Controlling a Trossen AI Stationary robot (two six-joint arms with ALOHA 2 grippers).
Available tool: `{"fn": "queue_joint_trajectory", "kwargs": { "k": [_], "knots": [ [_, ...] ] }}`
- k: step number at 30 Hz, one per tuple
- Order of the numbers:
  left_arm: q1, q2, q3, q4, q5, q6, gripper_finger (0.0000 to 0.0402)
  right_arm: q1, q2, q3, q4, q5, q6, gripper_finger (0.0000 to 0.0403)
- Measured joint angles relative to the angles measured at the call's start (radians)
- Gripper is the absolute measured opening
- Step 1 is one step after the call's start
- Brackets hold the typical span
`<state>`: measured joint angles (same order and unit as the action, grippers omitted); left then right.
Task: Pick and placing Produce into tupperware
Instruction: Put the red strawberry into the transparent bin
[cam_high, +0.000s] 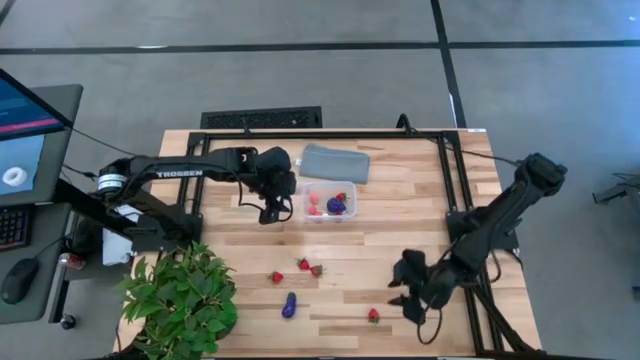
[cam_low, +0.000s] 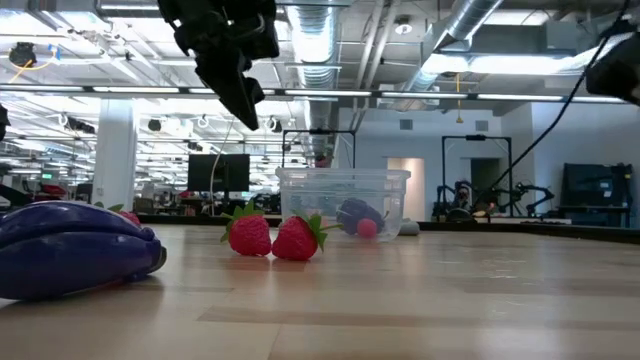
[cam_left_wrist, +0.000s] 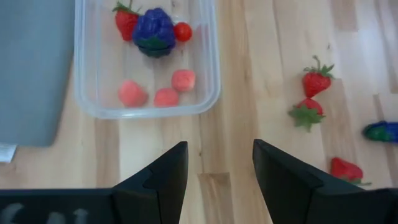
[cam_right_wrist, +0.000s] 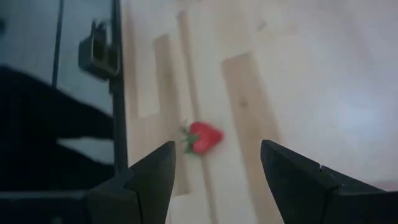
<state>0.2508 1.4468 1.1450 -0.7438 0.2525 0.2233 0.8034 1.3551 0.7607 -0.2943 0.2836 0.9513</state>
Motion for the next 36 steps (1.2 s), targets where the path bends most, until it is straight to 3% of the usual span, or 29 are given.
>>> {"fn": "queue_joint_trajectory", "kwargs": {
  "k": [5, 12, 22, 29, 36],
  "knots": [
    [0.000, -0.003, 0.000, -0.016, -0.014, 0.001, 0.0171, 0.008, 0.147, 0.057, 0.018, -0.075, -0.049, 0.0260],
    [0.000, -0.002, -0.005, -0.053, -0.013, -0.005, 0.0171, 0.008, 0.251, 0.118, 0.015, -0.076, -0.128, 0.0260],
    [-0.001, -0.013, -0.006, -0.265, 0.011, -0.017, 0.0171, 0.007, 0.376, 0.192, 0.012, -0.082, -0.206, 0.0260],
    [-0.001, -0.138, -0.016, -0.293, -0.008, -0.036, 0.0171, -0.001, 0.402, 0.204, 0.020, -0.101, -0.219, 0.0260],
    [0.004, -0.349, -0.120, -0.286, -0.133, -0.107, 0.0171, -0.018, 0.402, 0.204, 0.019, -0.103, -0.262, 0.0260]
  ]
}}
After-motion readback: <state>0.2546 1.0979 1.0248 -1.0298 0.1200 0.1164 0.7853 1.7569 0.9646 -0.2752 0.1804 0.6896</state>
